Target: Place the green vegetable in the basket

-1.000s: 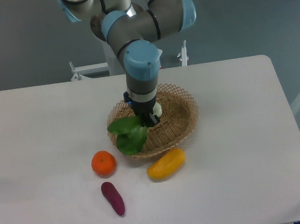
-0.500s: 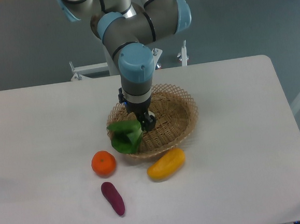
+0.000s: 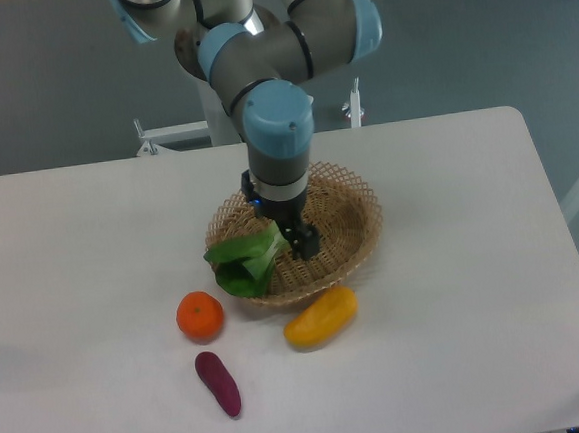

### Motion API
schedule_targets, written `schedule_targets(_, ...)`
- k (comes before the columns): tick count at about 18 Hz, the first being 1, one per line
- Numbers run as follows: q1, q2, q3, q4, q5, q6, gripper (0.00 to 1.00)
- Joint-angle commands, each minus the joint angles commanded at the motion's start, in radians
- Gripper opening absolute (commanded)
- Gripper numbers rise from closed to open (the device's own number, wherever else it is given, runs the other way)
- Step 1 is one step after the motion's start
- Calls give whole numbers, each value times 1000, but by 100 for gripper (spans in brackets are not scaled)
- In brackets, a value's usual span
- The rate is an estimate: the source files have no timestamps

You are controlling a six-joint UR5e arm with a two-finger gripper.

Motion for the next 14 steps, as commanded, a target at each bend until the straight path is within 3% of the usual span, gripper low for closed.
schedule_targets(11,90,-149,236,-9,2,5,100)
schedule_targets(14,106,-209,330,-49,5,5,100)
